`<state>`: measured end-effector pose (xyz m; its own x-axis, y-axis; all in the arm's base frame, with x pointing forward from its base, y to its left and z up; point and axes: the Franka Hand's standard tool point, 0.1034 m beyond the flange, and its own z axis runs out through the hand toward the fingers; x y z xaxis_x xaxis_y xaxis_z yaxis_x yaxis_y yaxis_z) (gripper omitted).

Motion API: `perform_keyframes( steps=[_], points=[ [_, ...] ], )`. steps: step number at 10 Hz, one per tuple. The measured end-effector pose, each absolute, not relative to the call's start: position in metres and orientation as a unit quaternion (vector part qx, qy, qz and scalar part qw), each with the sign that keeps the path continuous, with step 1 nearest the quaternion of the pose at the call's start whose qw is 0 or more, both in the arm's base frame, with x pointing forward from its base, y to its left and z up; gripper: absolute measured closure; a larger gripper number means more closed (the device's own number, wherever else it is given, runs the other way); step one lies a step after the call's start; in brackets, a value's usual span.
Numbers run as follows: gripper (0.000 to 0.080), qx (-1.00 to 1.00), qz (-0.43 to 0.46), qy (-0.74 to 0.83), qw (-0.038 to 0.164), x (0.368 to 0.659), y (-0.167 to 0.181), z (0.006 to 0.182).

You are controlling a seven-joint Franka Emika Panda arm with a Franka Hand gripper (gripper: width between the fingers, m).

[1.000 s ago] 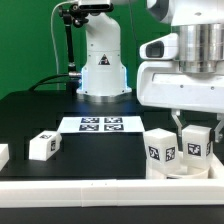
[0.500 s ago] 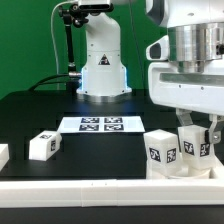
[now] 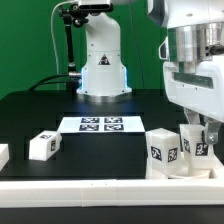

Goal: Assemble stool

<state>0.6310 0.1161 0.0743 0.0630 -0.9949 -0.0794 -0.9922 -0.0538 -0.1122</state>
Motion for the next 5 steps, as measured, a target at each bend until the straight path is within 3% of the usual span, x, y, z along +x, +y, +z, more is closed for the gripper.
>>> perform_keyframes(
  steps=[5],
  points=[
    [0.0437,-0.671,0.004,0.737,0.078,0.6314,0.1155,0.074]
  ],
)
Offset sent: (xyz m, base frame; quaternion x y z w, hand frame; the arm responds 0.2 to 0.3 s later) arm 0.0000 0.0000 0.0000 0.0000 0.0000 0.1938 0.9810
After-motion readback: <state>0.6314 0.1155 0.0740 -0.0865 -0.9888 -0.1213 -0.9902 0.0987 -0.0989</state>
